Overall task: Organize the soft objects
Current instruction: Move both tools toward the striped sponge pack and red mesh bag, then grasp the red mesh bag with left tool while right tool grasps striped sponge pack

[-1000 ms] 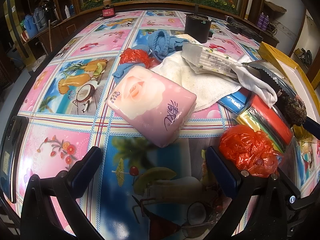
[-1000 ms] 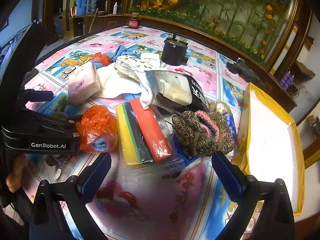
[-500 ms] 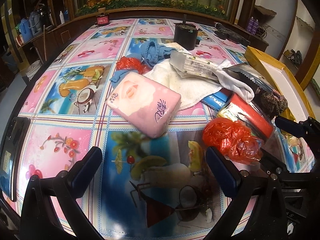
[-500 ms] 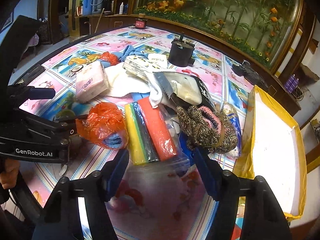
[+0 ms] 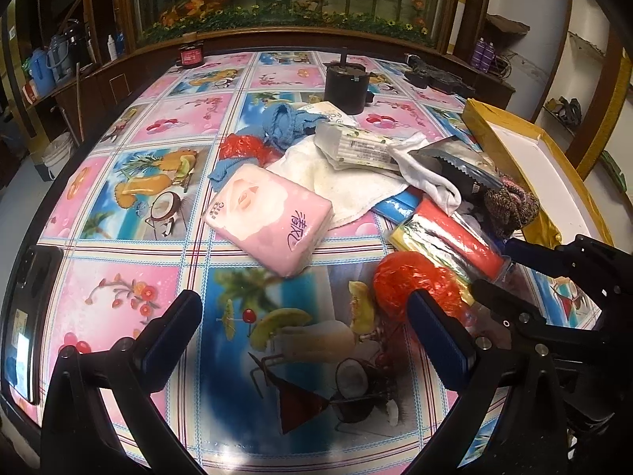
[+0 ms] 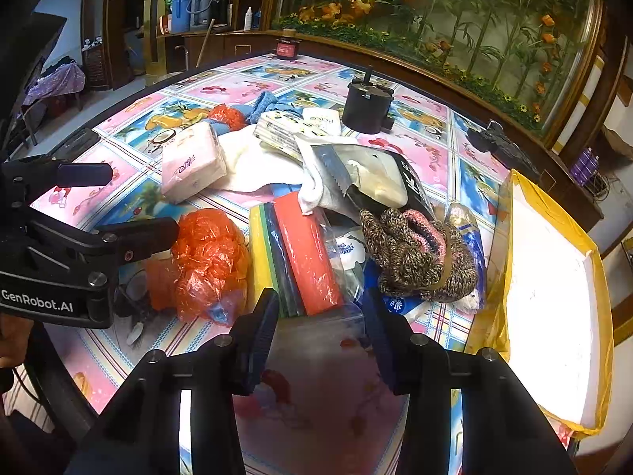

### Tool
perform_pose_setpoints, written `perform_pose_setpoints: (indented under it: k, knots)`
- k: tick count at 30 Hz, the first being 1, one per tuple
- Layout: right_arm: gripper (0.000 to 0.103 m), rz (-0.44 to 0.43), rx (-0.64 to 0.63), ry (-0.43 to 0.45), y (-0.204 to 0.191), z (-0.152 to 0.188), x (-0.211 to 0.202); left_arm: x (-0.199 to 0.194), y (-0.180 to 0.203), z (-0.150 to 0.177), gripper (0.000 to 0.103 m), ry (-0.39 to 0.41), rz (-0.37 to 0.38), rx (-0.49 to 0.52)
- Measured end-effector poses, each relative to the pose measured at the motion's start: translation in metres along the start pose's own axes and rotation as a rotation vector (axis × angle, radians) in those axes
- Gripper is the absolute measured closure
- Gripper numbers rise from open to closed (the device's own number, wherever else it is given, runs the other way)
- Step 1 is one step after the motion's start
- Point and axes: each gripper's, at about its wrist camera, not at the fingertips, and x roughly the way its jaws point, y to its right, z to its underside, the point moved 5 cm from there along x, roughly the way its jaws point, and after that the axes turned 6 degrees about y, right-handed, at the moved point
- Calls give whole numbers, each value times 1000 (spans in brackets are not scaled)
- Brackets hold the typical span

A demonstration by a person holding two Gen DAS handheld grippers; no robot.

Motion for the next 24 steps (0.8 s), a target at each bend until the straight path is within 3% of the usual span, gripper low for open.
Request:
perform_pose_setpoints:
  k: [15,18,21,24]
  knots:
    - [66,-43,40,4,5,5,-5,-10,20,0,0,-7,45,38]
    - [61,-48,55,15,11,7,-8,-9,22,1,0,-16,52,38]
    - [48,-56,61,19,14,9,-10,-8,26,3,0,-20,49,45]
    - [48,-76,74,19,16,12,-11,-2,29,4,0,-30,46,53]
